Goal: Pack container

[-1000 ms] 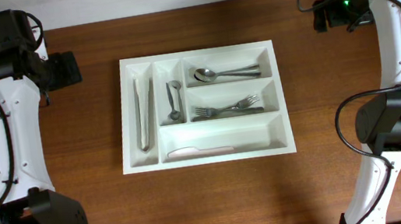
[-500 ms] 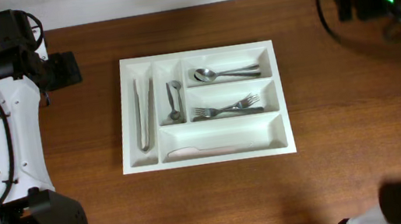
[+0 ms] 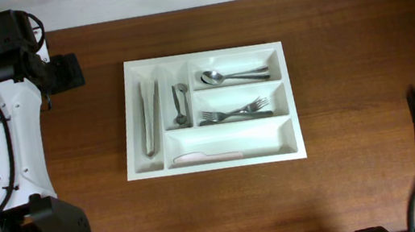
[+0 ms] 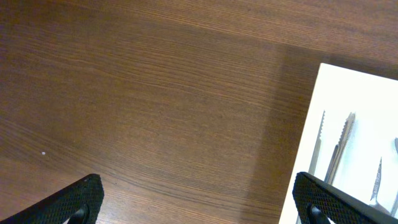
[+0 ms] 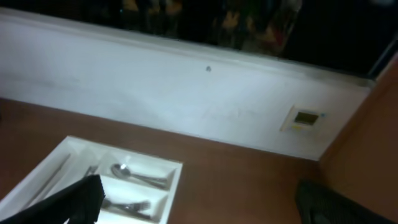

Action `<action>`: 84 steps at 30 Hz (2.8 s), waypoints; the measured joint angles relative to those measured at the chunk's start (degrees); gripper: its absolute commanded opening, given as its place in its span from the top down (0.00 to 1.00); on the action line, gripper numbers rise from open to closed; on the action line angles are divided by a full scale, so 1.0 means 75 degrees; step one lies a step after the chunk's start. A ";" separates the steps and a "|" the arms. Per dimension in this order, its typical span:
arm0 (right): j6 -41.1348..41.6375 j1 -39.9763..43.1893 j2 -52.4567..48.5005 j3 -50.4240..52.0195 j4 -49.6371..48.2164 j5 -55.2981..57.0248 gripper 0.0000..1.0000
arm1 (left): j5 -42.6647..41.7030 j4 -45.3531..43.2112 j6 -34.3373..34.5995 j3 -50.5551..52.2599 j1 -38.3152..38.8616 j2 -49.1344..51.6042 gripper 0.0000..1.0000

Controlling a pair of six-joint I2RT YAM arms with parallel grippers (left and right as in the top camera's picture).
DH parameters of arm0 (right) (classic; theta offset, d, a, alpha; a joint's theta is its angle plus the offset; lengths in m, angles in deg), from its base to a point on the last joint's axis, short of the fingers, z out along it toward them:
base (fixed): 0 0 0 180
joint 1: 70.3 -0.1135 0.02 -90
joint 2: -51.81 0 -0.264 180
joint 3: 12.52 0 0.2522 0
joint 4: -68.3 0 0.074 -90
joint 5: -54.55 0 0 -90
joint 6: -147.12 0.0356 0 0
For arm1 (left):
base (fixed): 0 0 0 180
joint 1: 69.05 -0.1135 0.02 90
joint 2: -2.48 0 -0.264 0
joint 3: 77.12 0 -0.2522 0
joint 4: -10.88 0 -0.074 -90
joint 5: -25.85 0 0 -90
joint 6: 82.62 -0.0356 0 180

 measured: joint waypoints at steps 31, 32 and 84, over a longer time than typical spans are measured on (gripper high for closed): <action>-0.0254 -0.0050 0.7041 1.4201 -0.8609 0.0015 0.01 | 0.0050 0.0000 -0.0003 0.0000 0.0000 0.0000 0.01; -0.0181 -0.0050 0.7149 1.4426 -0.8667 0.0012 0.01 | 0.0050 -0.0003 -0.0003 0.0000 0.0000 0.0000 0.01; 0.0169 -0.0050 0.7370 1.6334 -0.9949 0.0280 0.01 | 0.0050 0.0029 0.0000 0.0119 0.0274 -0.0927 0.01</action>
